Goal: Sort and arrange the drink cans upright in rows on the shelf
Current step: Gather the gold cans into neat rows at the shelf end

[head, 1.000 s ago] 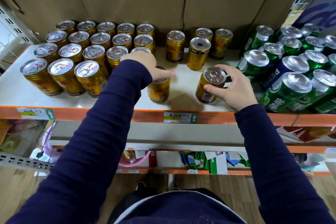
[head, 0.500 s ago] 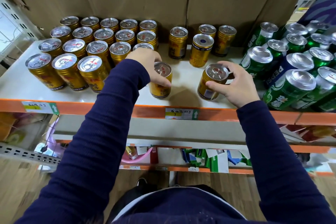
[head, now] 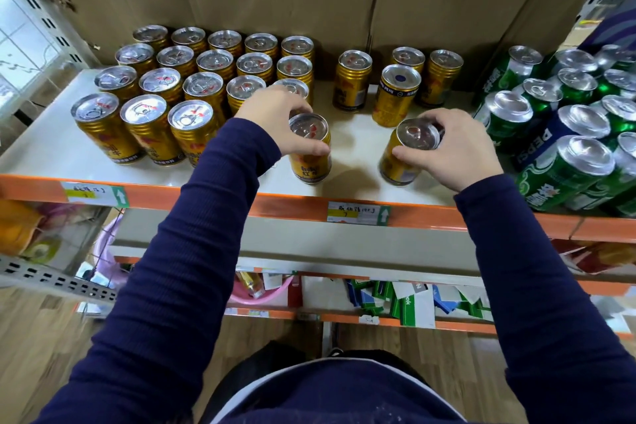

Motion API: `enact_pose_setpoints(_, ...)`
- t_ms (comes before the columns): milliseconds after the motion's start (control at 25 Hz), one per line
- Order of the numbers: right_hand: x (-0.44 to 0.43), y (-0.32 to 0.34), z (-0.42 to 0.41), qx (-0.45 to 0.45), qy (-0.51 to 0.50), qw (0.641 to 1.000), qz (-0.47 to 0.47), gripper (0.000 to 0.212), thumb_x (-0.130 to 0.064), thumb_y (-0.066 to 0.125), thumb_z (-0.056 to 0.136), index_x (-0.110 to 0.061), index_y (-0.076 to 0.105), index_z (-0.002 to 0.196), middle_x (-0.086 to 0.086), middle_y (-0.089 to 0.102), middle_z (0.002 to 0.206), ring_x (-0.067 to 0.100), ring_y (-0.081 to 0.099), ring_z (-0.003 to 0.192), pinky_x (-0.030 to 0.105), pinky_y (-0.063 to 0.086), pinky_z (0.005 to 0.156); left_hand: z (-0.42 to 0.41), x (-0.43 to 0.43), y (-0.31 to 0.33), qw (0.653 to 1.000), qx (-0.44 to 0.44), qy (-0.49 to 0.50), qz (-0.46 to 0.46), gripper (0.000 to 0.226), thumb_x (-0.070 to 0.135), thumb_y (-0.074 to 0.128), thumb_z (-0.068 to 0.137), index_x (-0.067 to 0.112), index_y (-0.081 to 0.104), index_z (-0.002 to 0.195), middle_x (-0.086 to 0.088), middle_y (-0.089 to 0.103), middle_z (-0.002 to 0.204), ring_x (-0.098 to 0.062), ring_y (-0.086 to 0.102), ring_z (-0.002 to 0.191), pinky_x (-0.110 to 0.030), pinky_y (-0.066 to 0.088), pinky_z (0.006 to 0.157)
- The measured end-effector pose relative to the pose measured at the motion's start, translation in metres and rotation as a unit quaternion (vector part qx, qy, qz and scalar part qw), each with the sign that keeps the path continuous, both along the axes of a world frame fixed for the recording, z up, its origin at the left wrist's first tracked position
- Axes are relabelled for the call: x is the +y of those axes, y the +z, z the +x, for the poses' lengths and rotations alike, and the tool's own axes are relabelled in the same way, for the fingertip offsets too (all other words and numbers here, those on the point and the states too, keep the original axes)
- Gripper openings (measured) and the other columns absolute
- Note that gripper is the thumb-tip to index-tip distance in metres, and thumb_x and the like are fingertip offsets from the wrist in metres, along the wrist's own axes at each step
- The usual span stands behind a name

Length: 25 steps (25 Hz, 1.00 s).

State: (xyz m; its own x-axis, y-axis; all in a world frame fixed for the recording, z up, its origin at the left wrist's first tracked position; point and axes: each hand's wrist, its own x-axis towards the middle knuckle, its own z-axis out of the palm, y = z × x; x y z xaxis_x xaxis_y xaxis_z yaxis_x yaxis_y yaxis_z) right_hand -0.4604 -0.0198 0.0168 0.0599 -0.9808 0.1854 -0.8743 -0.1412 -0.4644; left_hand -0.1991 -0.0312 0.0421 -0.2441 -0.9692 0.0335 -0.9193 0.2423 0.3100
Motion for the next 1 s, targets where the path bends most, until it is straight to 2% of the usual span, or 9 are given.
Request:
enact_pose_setpoints(120,0.003,0.01,0.017,-0.021,0.073,0.997,0.033,0.062,-0.026,0.079,0.067,-0.017,0.056,0.125,0.003,0.058,0.122,0.019,0.053,0.11,0.022,0.036,0.086,0.025,0.003,0.008,0.999,-0.031,0.019,-0.011,0.072,0.066,0.071,0.061,0.018,0.064,0.114,-0.003,0.062,0.108,-0.021,0.055,0.095,-0.035,0.051,0.076)
enact_pose_setpoints(200,0.003,0.011,0.028,-0.015,0.088,0.994,0.054,0.066,-0.02,0.078,0.068,-0.017,0.053,0.129,0.004,0.055,0.127,0.02,0.051,0.114,0.02,0.034,0.089,0.044,0.005,0.012,0.997,-0.064,0.045,-0.019,0.071,0.068,0.069,0.06,0.019,0.065,0.112,-0.002,0.061,0.105,-0.02,0.054,0.091,-0.034,0.05,0.071)
enact_pose_setpoints(280,0.004,0.01,0.038,-0.003,0.082,0.995,0.064,0.068,-0.022,0.078,0.068,-0.016,0.052,0.13,0.007,0.053,0.126,0.022,0.05,0.114,0.022,0.034,0.09,0.065,0.006,0.014,0.993,-0.091,0.068,-0.029,0.071,0.068,0.069,0.06,0.019,0.065,0.112,-0.005,0.061,0.104,-0.023,0.053,0.094,-0.036,0.048,0.073)
enact_pose_setpoints(440,0.009,0.006,0.045,0.001,0.023,0.999,0.046,0.073,-0.037,0.084,0.064,-0.014,0.053,0.126,0.009,0.049,0.119,0.022,0.048,0.11,0.022,0.032,0.089,0.087,0.002,0.007,0.992,-0.097,0.061,-0.046,0.072,0.07,0.067,0.062,0.021,0.065,0.114,-0.007,0.06,0.102,-0.029,0.048,0.106,-0.045,0.041,0.09)
enact_pose_setpoints(640,0.012,0.009,0.053,0.031,-0.019,0.999,0.038,0.063,-0.041,0.083,0.063,-0.016,0.061,0.116,0.009,0.052,0.112,0.022,0.05,0.1,0.025,0.034,0.081,0.093,0.006,-0.009,0.994,-0.043,0.067,-0.072,0.086,0.069,0.066,0.064,0.023,0.047,0.133,-0.006,0.054,0.127,-0.03,0.04,0.125,-0.05,0.032,0.102)
enact_pose_setpoints(760,0.016,0.014,0.065,0.041,0.002,0.999,0.031,0.066,-0.039,0.085,0.06,-0.019,0.061,0.118,0.009,0.054,0.113,0.024,0.051,0.104,0.025,0.036,0.083,0.099,0.014,-0.027,0.989,-0.065,0.077,-0.112,0.081,0.075,0.05,0.073,0.02,0.048,0.134,-0.004,0.047,0.136,-0.028,0.037,0.129,-0.047,0.028,0.103)
enact_pose_setpoints(880,0.018,0.019,0.092,0.03,0.041,0.998,0.03,0.067,-0.037,0.084,0.062,-0.018,0.06,0.121,0.007,0.055,0.117,0.02,0.05,0.106,0.024,0.034,0.084,0.106,0.019,-0.04,0.986,-0.079,0.052,-0.139,0.085,0.075,0.023,0.079,0.015,0.049,0.133,-0.005,0.052,0.135,-0.028,0.039,0.129,-0.045,0.026,0.104)
enact_pose_setpoints(1000,0.017,0.019,0.13,-0.004,0.114,0.993,0.001,0.067,-0.032,0.083,0.066,-0.012,0.058,0.124,0.007,0.055,0.118,0.016,0.048,0.105,0.02,0.034,0.085,0.109,0.017,-0.044,0.984,-0.086,0.044,-0.152,0.087,0.072,0.014,0.079,0.014,0.049,0.133,-0.007,0.054,0.132,-0.029,0.04,0.127,-0.044,0.029,0.1)
